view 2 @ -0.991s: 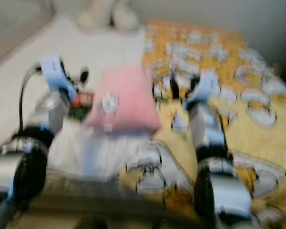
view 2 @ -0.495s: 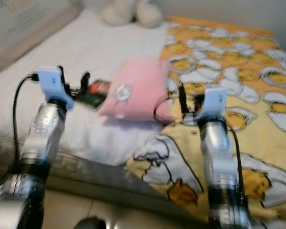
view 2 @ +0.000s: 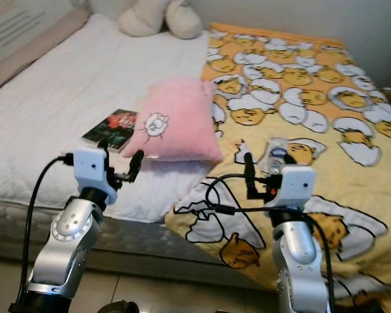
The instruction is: Clean up the room
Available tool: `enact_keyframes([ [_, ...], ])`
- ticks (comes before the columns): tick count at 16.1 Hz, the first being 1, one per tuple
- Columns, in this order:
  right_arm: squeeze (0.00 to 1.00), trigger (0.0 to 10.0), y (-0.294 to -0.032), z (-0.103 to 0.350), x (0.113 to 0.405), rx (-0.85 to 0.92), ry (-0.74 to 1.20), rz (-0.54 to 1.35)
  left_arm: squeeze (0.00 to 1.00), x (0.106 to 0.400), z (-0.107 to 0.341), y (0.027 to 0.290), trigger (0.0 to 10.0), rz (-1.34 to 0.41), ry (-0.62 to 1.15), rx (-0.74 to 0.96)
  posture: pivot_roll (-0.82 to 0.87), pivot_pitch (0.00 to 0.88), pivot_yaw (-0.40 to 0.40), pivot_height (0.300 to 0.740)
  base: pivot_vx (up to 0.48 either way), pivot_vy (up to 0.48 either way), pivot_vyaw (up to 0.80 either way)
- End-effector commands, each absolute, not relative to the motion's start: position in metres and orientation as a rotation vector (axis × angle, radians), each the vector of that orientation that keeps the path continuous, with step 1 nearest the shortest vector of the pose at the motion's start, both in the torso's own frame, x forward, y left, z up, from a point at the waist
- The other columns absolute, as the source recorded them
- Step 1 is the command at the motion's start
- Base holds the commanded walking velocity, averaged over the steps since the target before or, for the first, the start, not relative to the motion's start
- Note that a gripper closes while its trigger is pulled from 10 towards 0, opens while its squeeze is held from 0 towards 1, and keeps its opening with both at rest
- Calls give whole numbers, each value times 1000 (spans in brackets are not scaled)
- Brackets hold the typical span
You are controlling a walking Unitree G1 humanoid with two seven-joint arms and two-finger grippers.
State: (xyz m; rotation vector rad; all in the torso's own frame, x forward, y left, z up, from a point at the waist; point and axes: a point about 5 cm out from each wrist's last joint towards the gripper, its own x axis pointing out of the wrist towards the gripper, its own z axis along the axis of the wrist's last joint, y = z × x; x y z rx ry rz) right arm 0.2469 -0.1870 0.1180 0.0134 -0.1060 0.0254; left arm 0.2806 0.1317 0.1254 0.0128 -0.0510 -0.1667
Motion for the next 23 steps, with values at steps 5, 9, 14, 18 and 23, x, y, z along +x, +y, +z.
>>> enact_keyframes([
  [5, 0, 10000, -179, 128, 268, 21, -135, 78, 0, 297, 140, 129, 10000, -123, -78, -5, -107, 0, -10, 740, 434, 0, 0],
  [9, 0, 10000, -180, 125, 270, 48, -115, 74, 0, 300, 138, 128, 10000, -120, -55, -22, -116, 0, -3, 740, 454, 0, 0],
  [14, 0, 10000, -182, 123, 271, 54, -102, 61, 0, 305, 139, 128, 10000, -109, -50, -50, -127, 0, 1, 740, 454, 0, 0],
  [18, 0, 10000, -182, 124, 272, 51, -101, 64, 0, 307, 138, 128, 10000, -102, -44, -64, -130, 0, 0, 740, 454, 0, 0],
  [23, 0, 10000, -180, 138, 308, 194, -53, 101, 0, 353, 146, 141, 10000, -126, 45, -109, -137, 0, -1, 740, 81, 0, 0],
])
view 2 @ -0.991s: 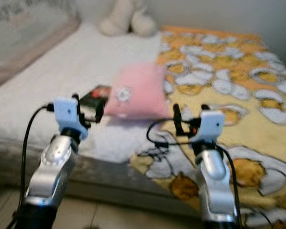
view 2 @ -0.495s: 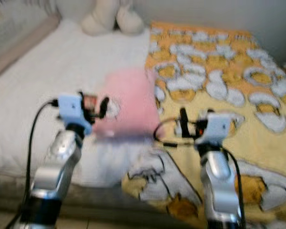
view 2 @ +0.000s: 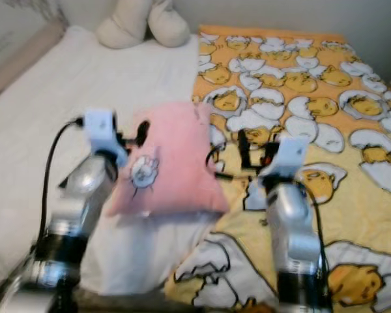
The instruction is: Clean up the room
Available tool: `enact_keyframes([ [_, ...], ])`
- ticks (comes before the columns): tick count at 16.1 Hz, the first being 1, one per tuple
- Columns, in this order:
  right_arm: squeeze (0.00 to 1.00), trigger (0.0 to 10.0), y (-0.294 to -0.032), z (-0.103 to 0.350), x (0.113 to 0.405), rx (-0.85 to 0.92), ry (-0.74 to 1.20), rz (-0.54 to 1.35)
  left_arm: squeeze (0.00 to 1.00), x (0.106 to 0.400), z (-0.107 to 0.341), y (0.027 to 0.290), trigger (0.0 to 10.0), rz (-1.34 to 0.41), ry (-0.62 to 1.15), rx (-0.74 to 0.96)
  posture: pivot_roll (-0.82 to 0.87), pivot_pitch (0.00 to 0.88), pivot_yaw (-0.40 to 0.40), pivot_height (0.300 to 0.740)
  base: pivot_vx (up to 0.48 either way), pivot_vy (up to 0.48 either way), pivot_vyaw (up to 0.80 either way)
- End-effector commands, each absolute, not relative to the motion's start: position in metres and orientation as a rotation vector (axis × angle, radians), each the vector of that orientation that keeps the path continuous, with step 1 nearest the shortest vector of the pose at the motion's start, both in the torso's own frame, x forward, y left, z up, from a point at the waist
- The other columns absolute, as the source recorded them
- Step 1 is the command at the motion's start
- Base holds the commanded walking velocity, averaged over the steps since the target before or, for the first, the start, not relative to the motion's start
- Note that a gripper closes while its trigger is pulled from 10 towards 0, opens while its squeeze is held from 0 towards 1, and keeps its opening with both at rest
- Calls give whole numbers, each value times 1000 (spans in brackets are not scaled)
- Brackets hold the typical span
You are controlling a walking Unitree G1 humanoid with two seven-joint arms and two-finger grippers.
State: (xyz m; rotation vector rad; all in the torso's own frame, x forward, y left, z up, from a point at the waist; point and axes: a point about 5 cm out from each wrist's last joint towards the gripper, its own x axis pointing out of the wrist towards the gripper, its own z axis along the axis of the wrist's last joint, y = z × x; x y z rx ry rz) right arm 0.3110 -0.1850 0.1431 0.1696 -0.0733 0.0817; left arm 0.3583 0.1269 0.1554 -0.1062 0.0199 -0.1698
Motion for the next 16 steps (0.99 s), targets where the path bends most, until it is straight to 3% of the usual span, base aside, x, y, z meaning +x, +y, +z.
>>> enact_keyframes([
  [1, 0, 10000, -179, 139, 316, 210, -33, 118, 0, 363, 145, 144, 10000, -141, 72, -143, -141, 0, 1, 740, 0, 0, 0],
  [6, 0, 10000, -193, 126, 335, 321, 68, 95, 0, 386, 132, 140, 10000, -200, 195, -306, -154, 116, 16, 740, 0, 0, 0],
  [9, 0, 10000, -202, 108, 350, 448, 135, 41, 0, 388, 129, 119, 10000, -277, 207, -395, -183, 153, 32, 740, 0, 0, 0],
  [13, 0, 10000, -182, 103, 360, 561, 171, 119, 0, 387, 130, 94, 10000, -356, 201, -348, -208, 195, 34, 740, 0, 0, 0],
  [16, 0, 10000, -159, 92, 363, 642, 239, 176, 0, 375, 105, 80, 10000, -378, 318, -270, -211, 214, 32, 740, 0, 0, 0],
])
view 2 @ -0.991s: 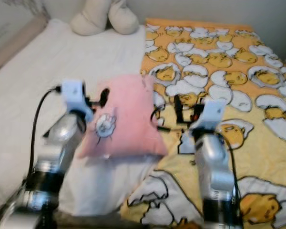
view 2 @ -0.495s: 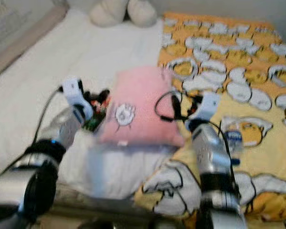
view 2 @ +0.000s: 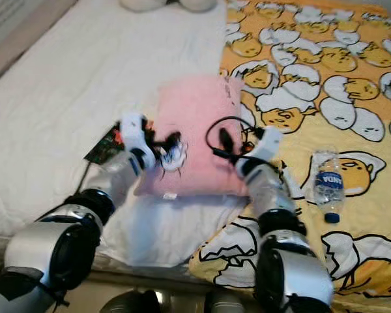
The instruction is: Clean up the room
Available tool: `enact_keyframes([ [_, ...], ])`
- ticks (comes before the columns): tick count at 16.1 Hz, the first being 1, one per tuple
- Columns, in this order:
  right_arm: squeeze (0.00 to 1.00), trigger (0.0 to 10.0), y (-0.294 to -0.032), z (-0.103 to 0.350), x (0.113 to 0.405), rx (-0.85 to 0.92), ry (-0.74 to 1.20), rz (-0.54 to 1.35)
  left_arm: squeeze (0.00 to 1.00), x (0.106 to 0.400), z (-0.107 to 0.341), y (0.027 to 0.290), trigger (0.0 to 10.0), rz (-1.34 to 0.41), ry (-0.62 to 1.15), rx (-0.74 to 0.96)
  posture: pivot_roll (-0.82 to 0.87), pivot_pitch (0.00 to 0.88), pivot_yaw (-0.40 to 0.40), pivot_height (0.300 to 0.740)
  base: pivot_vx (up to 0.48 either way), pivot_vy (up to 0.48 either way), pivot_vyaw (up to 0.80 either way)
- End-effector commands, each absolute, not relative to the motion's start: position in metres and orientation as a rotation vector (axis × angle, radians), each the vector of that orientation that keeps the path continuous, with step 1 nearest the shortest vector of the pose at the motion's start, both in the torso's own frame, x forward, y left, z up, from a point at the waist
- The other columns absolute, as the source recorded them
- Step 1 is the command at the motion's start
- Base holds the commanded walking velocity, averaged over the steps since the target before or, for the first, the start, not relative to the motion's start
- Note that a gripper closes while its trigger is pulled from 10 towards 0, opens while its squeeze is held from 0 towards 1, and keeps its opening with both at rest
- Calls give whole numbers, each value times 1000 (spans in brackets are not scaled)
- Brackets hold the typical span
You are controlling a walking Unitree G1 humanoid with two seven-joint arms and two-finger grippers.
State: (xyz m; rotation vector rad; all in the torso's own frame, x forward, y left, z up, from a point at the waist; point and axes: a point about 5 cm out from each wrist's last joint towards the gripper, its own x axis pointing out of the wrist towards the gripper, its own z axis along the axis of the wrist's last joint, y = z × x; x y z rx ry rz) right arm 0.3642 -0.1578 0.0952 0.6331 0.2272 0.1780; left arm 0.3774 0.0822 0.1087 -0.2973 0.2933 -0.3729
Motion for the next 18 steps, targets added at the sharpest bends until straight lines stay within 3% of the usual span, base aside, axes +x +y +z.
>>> enact_keyframes([
  [1, 0, 10000, -149, 92, 363, 683, 248, 213, 0, 370, 97, 74, 10000, -408, 363, -312, -214, 219, 35, 740, 0, 0, 0],
  [2, 0, 10000, -145, 91, 362, 707, 256, 233, 0, 367, 93, 70, 10000, -420, 384, -361, -216, 220, 36, 740, 0, 0, 0],
  [3, 0, 10000, -144, 91, 362, 711, 258, 238, 0, 365, 92, 64, 2392, -440, 390, -423, -225, 222, 37, 740, 0, 0, 0],
  [4, 0, 10000, -144, 92, 362, 715, 252, 240, 0, 364, 92, 60, 2392, -450, 391, -444, -225, 222, 37, 740, 0, 0, 0],
  [5, 0, 0, -151, 92, 362, 709, 236, 215, 0, 362, 92, 51, 0, -467, 391, -502, -244, 223, 38, 740, 0, 0, 0],
  [10, 0, 0, -169, 81, 346, 680, 232, 188, 0, 364, 100, 45, 0, -463, 341, -684, -261, 217, 34, 740, 0, 0, 0],
  [14, 0, 0, -173, 63, 331, 600, 282, 201, 0, 345, 74, 37, 0, -525, 434, -644, -263, 208, 32, 740, 0, 0, 0],
  [18, 0, 0, -165, 63, 336, 552, 297, 214, 0, 344, 69, 44, 0, -519, 447, -597, -219, 186, 27, 740, 0, 0, 0],
])
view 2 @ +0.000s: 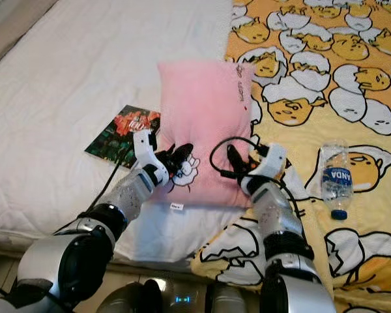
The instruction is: Clean up the room
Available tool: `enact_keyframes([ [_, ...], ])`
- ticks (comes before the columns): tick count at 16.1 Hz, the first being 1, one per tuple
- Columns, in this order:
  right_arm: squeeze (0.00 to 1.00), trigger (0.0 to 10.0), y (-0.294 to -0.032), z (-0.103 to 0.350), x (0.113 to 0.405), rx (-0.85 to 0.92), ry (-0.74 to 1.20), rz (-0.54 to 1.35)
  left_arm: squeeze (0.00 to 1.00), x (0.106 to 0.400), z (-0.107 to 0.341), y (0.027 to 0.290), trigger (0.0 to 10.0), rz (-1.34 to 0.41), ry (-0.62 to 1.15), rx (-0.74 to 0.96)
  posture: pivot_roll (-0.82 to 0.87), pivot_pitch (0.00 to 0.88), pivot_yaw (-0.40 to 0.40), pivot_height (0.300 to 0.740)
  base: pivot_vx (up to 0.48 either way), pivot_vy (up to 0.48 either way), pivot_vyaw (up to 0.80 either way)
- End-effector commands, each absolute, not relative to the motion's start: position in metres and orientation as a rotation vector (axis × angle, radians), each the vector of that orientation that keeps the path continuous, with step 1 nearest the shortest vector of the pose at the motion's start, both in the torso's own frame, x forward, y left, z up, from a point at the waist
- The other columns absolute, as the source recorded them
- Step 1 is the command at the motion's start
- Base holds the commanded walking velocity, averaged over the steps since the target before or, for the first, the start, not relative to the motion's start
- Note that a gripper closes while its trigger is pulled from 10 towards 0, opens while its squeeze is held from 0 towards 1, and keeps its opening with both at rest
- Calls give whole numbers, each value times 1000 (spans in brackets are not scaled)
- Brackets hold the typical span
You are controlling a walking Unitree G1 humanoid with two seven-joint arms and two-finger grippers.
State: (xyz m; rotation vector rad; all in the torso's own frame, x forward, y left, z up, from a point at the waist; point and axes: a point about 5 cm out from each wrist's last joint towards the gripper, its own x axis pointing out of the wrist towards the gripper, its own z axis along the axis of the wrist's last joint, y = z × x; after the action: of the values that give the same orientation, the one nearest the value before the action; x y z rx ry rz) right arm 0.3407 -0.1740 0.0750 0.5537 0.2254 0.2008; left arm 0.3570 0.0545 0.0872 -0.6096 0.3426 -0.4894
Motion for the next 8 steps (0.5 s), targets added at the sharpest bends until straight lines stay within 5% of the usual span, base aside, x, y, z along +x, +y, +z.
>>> enact_keyframes([
  [1, 0, 0, -164, 64, 337, 553, 294, 217, 0, 344, 69, 46, 0, -515, 446, -596, -217, 185, 27, 740, 0, 0, 0],
  [8, 0, 0, -154, 71, 345, 544, 257, 232, 0, 354, 76, 66, 0, -384, 359, -713, -189, 103, 34, 740, 0, 0, 0],
])
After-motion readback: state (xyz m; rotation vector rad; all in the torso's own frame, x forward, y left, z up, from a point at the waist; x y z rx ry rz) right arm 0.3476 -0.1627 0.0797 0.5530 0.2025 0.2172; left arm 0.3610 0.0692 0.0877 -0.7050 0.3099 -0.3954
